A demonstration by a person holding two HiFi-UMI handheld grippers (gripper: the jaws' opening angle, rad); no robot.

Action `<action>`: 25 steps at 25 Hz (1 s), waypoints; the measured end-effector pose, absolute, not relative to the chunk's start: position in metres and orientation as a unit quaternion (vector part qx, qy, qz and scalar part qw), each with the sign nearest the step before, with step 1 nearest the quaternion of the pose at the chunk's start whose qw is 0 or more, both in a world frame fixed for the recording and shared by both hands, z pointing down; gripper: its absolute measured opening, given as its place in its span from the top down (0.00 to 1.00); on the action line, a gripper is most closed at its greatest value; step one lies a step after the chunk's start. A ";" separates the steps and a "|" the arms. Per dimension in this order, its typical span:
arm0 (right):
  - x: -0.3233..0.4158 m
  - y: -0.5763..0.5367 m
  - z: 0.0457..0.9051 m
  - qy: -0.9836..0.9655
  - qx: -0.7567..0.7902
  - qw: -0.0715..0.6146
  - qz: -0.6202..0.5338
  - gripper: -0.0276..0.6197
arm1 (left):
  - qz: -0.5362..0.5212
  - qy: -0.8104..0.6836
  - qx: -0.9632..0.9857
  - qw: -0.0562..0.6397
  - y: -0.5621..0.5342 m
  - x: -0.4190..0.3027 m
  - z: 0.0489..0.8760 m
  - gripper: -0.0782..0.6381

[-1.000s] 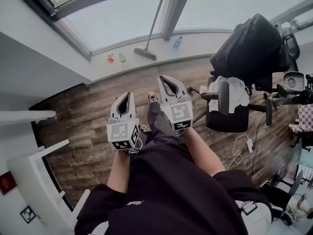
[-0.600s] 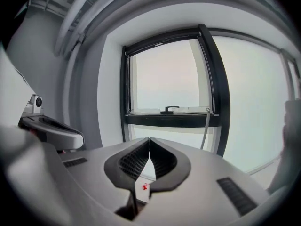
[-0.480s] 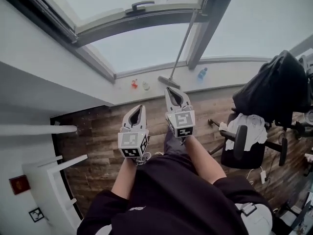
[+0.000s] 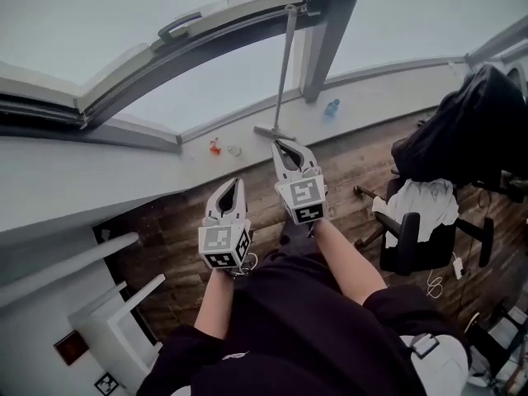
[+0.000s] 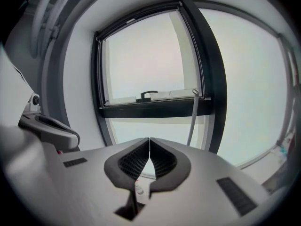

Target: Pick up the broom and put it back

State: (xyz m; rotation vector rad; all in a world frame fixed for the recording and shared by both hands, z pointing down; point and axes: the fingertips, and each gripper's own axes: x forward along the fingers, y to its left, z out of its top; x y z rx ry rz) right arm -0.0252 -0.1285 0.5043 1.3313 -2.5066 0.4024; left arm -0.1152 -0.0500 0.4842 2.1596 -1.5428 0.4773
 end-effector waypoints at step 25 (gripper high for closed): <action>0.035 -0.310 0.596 -0.754 0.621 0.139 0.164 0.92 | 0.169 -0.553 0.778 0.247 -0.255 -0.134 0.550 0.89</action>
